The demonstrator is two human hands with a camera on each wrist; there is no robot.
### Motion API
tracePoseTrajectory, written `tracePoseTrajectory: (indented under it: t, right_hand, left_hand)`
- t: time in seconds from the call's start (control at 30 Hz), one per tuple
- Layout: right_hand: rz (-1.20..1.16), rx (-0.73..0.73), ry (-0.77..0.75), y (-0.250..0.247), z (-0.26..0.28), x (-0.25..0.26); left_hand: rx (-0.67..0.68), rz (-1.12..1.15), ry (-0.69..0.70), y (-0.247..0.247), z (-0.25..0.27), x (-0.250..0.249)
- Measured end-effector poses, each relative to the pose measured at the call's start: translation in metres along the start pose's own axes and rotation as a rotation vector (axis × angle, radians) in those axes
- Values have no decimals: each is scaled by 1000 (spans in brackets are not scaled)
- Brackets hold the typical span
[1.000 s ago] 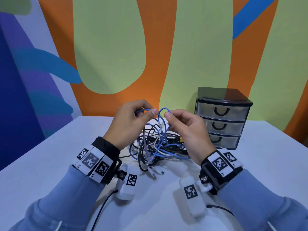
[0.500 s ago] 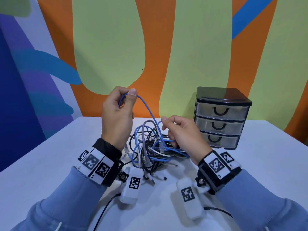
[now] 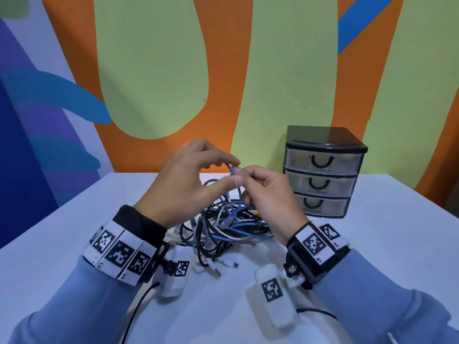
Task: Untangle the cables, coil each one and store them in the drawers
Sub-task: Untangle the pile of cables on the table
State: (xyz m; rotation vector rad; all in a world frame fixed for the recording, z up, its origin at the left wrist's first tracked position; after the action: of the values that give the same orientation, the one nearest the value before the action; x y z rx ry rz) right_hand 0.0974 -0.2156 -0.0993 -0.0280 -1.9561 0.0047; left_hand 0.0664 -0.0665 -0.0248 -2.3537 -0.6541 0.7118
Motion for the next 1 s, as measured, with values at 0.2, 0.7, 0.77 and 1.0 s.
tracePoseTrajectory:
  t: [0.2, 0.7, 0.77, 1.0]
  right_hand:
    - [-11, 22, 46, 5, 0, -6]
    - [18, -127, 118, -11, -1, -15]
    - [17, -171, 137, -18, -2, -14]
    - [175, 38, 66, -2, -2, 8]
  left_hand:
    - [-102, -48, 71, -12, -2, -3]
    - [-747, 362, -198, -87, 18, 41]
    - [-769, 407, -288, -91, 21, 62]
    - [-723, 1056, -527, -75, 21, 101]
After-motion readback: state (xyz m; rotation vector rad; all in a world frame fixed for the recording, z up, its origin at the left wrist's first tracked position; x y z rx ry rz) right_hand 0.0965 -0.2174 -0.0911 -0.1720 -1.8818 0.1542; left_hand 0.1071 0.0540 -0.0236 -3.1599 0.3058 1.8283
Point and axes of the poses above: each hand's wrist, its own z-axis away from the middle knuckle, its own y-axis out of the palm, x = y × z, the point moved 10 cm from there along -z, towards the middle knuckle
